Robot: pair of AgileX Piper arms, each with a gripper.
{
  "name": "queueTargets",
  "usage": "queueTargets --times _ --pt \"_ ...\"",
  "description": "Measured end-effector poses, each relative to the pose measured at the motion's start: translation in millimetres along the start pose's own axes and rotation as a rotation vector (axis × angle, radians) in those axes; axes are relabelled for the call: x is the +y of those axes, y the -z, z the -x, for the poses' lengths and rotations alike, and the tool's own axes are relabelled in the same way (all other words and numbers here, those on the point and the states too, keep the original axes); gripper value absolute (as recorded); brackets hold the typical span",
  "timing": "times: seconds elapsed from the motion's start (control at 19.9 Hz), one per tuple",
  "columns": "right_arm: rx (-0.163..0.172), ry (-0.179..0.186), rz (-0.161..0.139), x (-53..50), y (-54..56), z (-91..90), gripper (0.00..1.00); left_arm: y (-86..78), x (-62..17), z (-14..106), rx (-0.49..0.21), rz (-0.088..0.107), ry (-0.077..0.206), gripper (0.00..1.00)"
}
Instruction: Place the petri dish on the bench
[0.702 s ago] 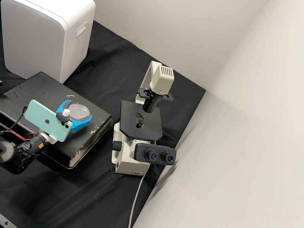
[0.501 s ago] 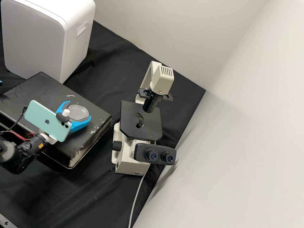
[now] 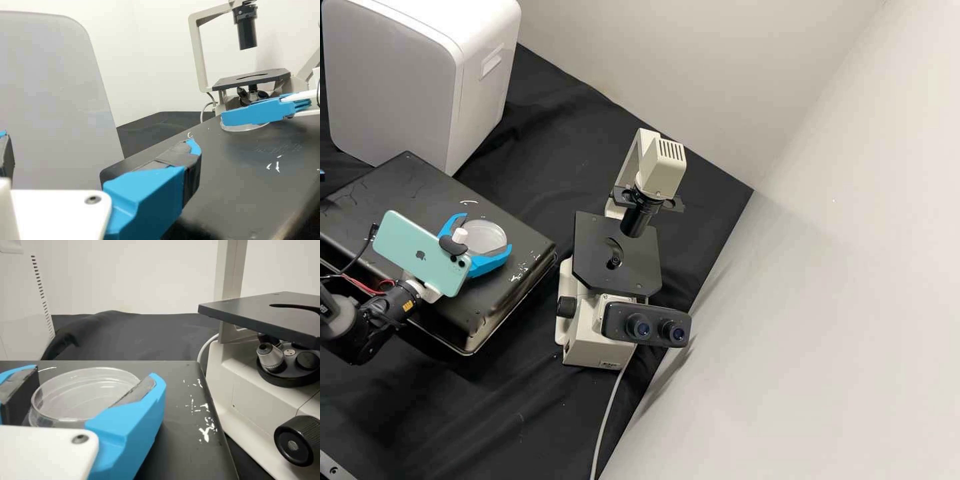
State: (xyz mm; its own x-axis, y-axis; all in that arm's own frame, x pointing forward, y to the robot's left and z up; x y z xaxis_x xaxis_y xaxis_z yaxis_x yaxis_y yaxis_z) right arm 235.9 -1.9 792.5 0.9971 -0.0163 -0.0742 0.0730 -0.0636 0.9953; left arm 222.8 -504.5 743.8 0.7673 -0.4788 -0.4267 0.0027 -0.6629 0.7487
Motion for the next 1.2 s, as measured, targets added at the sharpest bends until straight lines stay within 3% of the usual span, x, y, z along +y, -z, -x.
queueTargets --times 0.75,1.1,1.2 --pt "-0.006 -0.003 0.001 1.2 -1.8 0.0 1.00 -0.5 2.7 0.7 -0.001 -0.005 -0.010 1.00" --pt "-0.004 -0.005 0.001 1.6 -1.2 0.2 1.00 -1.4 0.5 2.7 0.000 -0.001 -0.001 1.00" --pt "0.002 -0.010 0.006 2.8 0.1 0.7 1.00 -2.4 1.0 2.6 -0.004 -0.009 -0.003 1.00"
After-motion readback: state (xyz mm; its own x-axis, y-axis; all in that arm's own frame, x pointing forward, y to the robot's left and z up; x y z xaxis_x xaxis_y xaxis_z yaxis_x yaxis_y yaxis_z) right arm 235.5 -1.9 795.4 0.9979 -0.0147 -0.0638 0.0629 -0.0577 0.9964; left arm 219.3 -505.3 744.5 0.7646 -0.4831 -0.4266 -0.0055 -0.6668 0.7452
